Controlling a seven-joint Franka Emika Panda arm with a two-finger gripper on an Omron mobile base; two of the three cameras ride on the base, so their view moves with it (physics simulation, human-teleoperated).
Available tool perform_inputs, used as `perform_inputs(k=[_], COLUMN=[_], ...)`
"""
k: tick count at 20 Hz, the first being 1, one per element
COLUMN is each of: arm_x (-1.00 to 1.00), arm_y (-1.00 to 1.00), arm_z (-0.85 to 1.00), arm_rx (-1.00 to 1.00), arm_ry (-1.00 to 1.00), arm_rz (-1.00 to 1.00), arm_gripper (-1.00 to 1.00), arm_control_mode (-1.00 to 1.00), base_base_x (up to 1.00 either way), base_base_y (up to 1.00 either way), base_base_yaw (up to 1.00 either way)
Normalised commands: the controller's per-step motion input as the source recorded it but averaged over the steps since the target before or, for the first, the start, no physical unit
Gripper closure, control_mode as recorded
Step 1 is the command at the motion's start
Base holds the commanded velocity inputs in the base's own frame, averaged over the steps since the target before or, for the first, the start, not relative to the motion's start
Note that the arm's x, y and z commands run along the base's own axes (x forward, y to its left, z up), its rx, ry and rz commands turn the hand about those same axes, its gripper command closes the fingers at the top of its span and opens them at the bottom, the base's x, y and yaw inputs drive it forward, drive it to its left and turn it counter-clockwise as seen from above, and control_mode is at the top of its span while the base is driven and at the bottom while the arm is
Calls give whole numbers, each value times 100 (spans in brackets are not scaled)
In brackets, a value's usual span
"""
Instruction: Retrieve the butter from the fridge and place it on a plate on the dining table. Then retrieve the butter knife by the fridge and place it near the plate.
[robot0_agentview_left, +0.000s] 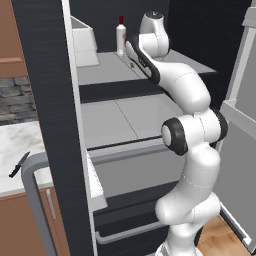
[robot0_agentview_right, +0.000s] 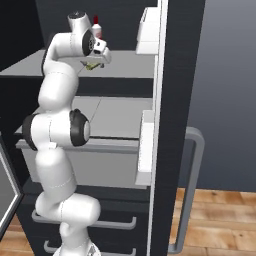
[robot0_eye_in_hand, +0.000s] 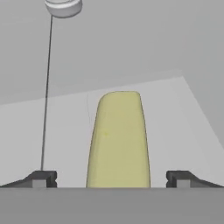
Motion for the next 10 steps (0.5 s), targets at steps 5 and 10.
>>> perform_inputs(k=[5,10], arm_x=[0,0], arm_y=[0,0], arm_z=[-35,-9], arm_rx=[0,0], arm_ry=[15,3], arm_rz=[0,0], arm_gripper=[100,100], arm_control_mode=[-100,-100], base_base_x=[0,0], base_base_y=[0,0], base_base_yaw=[0,0])
